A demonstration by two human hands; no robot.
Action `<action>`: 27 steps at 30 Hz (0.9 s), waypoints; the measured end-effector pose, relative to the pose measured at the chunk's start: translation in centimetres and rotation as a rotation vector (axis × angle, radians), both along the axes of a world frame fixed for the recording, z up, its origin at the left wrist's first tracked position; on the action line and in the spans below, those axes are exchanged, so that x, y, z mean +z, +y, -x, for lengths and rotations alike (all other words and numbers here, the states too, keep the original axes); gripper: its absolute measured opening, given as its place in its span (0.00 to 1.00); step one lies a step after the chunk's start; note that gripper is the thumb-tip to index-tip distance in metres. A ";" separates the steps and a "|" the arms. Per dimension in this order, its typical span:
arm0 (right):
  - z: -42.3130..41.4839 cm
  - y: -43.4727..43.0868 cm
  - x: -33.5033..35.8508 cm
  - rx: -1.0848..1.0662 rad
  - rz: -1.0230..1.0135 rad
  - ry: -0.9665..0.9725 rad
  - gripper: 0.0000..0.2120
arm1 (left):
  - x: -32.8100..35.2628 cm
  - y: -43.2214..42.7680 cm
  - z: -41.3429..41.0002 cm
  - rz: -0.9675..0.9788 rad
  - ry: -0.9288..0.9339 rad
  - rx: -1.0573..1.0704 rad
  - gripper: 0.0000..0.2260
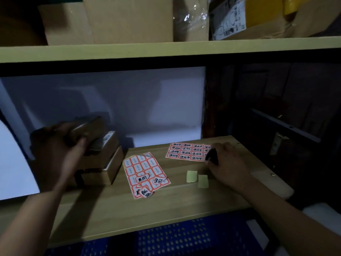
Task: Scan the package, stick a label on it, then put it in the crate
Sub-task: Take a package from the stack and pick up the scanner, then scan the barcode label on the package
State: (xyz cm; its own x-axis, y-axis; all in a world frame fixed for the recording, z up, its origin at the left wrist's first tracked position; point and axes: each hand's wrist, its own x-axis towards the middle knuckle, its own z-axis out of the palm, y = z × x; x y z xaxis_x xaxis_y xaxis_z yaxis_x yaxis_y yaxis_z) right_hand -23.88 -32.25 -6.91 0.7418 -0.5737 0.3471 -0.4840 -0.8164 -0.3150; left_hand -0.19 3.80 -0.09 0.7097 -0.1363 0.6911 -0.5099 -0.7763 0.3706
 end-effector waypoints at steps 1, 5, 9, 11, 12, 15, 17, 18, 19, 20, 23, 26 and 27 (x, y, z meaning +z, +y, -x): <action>0.4 -0.6 -0.7 -0.047 -0.019 0.016 0.29 | -0.2 -0.8 0.9 0.133 -0.018 -0.089 0.15; 1.4 -1.9 -2.7 -0.186 -0.084 0.088 0.37 | -2.2 -5.3 4.5 0.336 -0.349 -0.215 0.12; 1.6 -2.1 -2.8 -0.208 -0.145 0.122 0.32 | -4.1 -10.1 8.5 0.179 -0.607 -0.391 0.14; 1.8 -2.1 -2.6 -0.179 -0.223 0.062 0.26 | -5.7 -12.1 9.5 0.108 -0.616 -0.476 0.15; 2.1 -1.9 -2.3 -0.173 -0.290 0.017 0.23 | -6.4 -12.9 9.8 0.084 -0.623 -0.504 0.15; 3.3 -0.6 -0.5 -0.122 -0.554 -0.215 0.20 | -8.1 -14.5 9.7 0.068 -0.614 -0.525 0.17; 4.0 1.8 2.0 -0.042 -0.794 -0.471 0.16 | -9.0 -15.1 9.3 0.081 -0.620 -0.502 0.19; 4.3 3.1 3.5 0.021 -0.944 -0.590 0.16 | -9.4 -15.2 9.0 0.077 -0.626 -0.481 0.19; 4.6 4.4 5.0 0.092 -1.069 -0.662 0.18 | -9.6 -15.3 8.9 0.067 -0.636 -0.464 0.20; 5.0 5.8 6.4 0.156 -1.155 -0.690 0.21 | -9.8 -15.3 8.7 0.053 -0.648 -0.452 0.21; 5.6 8.9 9.3 0.299 -1.331 -0.749 0.21 | -10.1 -15.1 8.4 0.037 -0.669 -0.442 0.22; 5.5 11.1 10.7 0.379 -1.452 -0.799 0.21 | -10.2 -14.8 8.3 0.030 -0.664 -0.430 0.17; 5.3 11.4 10.7 0.389 -1.469 -0.810 0.20 | -10.3 -14.7 8.3 0.027 -0.662 -0.426 0.17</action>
State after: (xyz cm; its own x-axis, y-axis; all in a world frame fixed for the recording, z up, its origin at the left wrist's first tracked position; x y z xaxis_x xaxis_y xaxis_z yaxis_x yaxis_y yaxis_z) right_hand -29.18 -20.82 3.83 0.8181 -0.5714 0.0639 0.3035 0.3349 -0.8920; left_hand -8.52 -10.95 -10.36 0.0394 -0.2812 0.9588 -0.8830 -0.4590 -0.0983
